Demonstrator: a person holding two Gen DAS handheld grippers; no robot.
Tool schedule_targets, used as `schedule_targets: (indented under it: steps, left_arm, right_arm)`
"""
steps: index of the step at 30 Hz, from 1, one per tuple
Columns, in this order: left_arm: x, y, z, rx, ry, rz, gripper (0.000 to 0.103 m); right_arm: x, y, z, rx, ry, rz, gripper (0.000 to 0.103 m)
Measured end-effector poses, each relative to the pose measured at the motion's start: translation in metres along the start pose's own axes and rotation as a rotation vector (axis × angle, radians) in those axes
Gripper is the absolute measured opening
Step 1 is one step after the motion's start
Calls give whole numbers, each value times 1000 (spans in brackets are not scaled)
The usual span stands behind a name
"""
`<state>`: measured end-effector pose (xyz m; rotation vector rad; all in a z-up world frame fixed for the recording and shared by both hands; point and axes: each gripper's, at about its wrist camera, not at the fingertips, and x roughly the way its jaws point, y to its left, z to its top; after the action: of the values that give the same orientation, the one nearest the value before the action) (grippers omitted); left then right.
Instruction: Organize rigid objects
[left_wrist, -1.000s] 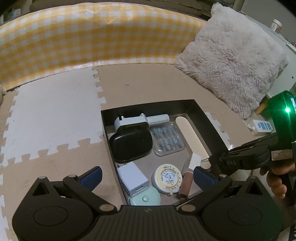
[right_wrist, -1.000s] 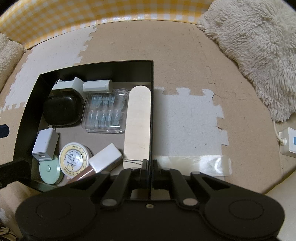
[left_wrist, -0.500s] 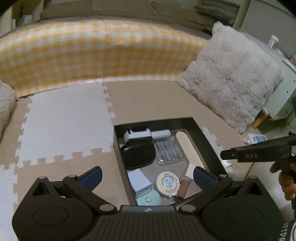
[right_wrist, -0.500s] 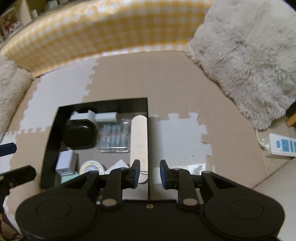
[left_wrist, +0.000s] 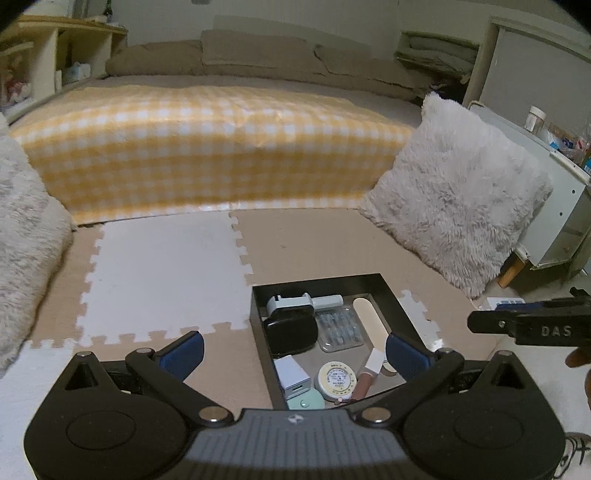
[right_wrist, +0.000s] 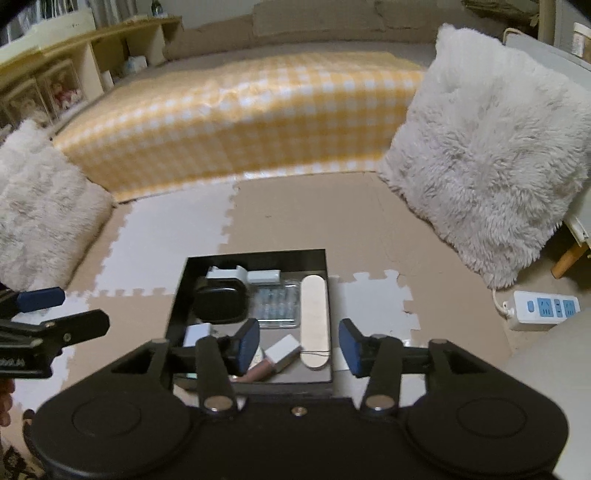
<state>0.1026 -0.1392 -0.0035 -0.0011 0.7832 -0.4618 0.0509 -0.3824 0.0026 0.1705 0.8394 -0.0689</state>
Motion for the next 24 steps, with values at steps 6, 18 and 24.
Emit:
schedule_targets:
  steps: [6, 18, 24]
  left_arm:
    - [-23, 6, -13, -14, -35, 16, 103]
    - [-53, 8, -36, 40, -76, 92, 103]
    - [-67, 8, -45, 23, -116, 116, 103]
  right_arm:
    - [-23, 10, -18, -2, -54, 9, 59]
    - [-55, 28, -53, -32, -140, -33, 85]
    - [-63, 31, -62, -39, -181, -67, 94]
